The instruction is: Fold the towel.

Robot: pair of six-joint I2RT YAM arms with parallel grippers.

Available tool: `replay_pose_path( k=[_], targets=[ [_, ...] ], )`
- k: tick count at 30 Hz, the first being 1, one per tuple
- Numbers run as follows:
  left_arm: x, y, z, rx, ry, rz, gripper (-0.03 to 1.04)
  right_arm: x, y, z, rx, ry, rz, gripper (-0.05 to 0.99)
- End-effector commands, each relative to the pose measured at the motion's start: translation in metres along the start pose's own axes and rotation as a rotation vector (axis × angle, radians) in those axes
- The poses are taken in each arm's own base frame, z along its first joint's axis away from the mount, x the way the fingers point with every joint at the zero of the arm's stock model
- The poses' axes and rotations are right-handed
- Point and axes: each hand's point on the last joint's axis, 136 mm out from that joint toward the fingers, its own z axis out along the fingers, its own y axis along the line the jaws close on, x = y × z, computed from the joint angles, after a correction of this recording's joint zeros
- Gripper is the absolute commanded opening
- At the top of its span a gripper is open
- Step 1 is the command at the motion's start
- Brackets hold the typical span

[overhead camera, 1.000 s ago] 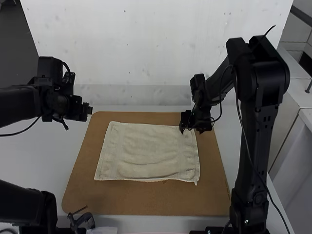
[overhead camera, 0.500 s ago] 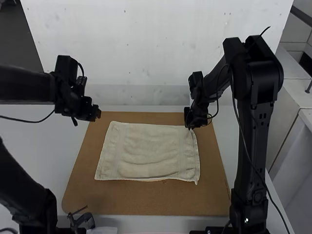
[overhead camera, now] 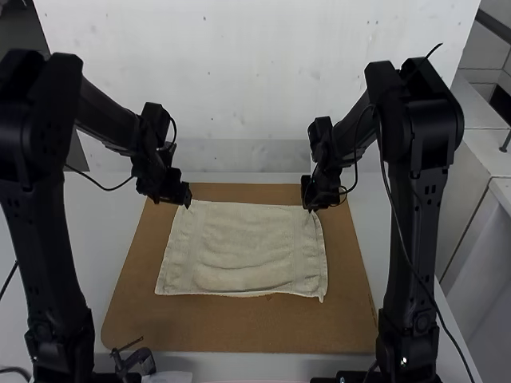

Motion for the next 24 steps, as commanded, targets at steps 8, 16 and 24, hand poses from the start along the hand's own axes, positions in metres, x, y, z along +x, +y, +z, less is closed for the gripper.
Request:
replay_pose_path(
  k=[8,16,24],
  targets=[
    [-0.023,-0.019,0.033,0.055,0.022,0.003,0.92,0.036,-0.018,0.009,0.078,0.081,-0.012,0.01],
    [0.005,-0.045,0.057,0.134,0.200,-0.032,0.01,0.035,-0.023,-0.004,0.078,0.062,-0.029,0.01],
    [0.012,-0.047,0.046,0.147,0.246,-0.042,0.02,0.015,-0.027,-0.009,0.074,-0.007,-0.012,0.01]
  ],
)
